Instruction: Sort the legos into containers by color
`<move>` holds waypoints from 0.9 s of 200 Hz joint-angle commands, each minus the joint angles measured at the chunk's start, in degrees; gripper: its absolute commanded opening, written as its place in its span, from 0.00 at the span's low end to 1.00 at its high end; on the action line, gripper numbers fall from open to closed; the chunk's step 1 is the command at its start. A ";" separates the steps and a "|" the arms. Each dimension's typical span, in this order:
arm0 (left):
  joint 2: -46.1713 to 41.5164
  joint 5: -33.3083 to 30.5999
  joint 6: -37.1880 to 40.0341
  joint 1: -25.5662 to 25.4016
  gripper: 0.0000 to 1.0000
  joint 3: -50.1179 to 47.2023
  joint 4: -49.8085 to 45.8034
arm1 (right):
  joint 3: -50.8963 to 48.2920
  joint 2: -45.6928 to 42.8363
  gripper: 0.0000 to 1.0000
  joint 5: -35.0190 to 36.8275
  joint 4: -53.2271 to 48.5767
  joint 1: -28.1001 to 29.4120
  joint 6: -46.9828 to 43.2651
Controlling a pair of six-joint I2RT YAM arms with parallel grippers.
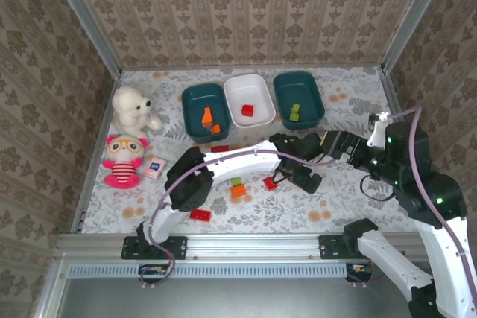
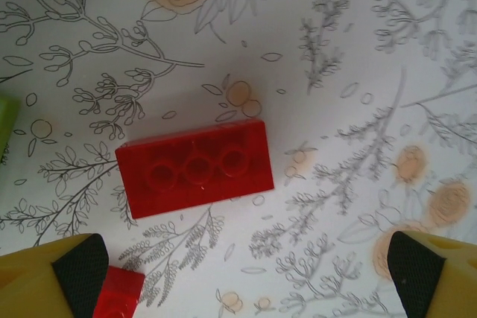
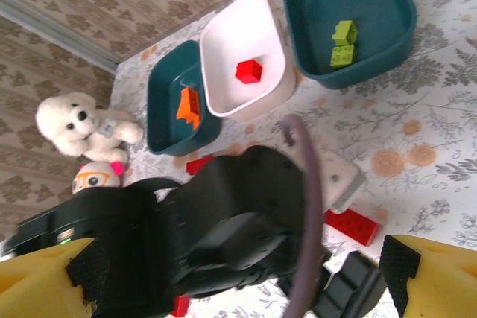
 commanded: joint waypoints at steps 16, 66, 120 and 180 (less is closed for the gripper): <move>4.58 -6.01 -2.38 0.59 1.00 5.65 -7.92 | 0.44 -1.81 0.99 -3.55 -2.41 0.15 1.26; 10.05 -5.19 -2.08 0.67 1.00 10.45 -8.94 | 0.45 -2.51 0.99 -3.41 -3.55 0.18 1.62; 13.34 -4.12 -2.83 1.37 0.93 12.58 -8.62 | 0.74 -2.34 0.99 -2.97 -4.08 0.17 1.74; 12.27 -5.24 -2.20 1.55 0.53 12.59 -7.68 | 0.39 -2.30 0.98 -2.87 -3.96 0.18 1.79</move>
